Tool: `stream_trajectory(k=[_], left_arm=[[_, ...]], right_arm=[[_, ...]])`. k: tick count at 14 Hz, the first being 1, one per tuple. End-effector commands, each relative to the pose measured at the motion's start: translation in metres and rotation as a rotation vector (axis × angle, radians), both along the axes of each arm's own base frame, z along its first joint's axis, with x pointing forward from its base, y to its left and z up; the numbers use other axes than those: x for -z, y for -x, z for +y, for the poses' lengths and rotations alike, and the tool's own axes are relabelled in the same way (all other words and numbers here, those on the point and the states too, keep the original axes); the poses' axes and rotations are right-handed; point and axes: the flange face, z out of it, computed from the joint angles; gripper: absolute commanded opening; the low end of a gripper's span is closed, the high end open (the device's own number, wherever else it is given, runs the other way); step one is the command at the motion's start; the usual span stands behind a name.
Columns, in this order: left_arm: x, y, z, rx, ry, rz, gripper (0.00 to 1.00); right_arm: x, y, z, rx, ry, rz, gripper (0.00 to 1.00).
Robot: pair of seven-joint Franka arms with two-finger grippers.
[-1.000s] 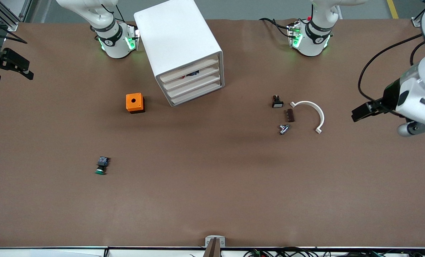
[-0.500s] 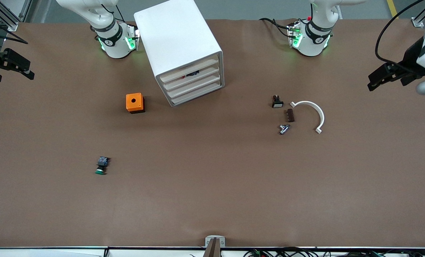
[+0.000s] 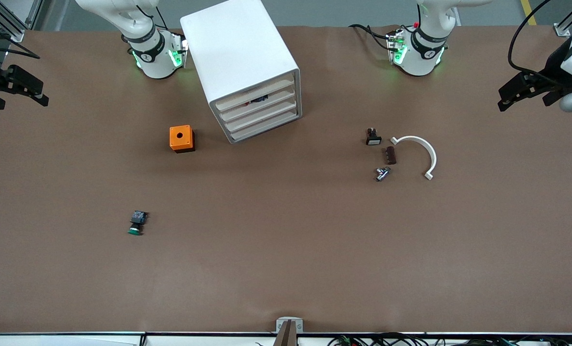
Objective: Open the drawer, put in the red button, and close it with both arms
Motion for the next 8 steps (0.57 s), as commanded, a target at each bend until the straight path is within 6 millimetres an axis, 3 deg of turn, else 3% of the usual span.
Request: stream_trajectory(k=[1,8], left_arm=[[-0.0046,0.0017,0.0014,0.028,-0.005,-0.019,1.00],[-0.0069,-0.0031,0.0046,0.020,-0.015,-0.015,1.00]], right_arm=[[-0.0025,0.0128,0.0002,-0.013,0.004,-0.021,1.00],[-0.0029,0.0110,-0.0008,-0.011,0.006,-0.032,1.00]])
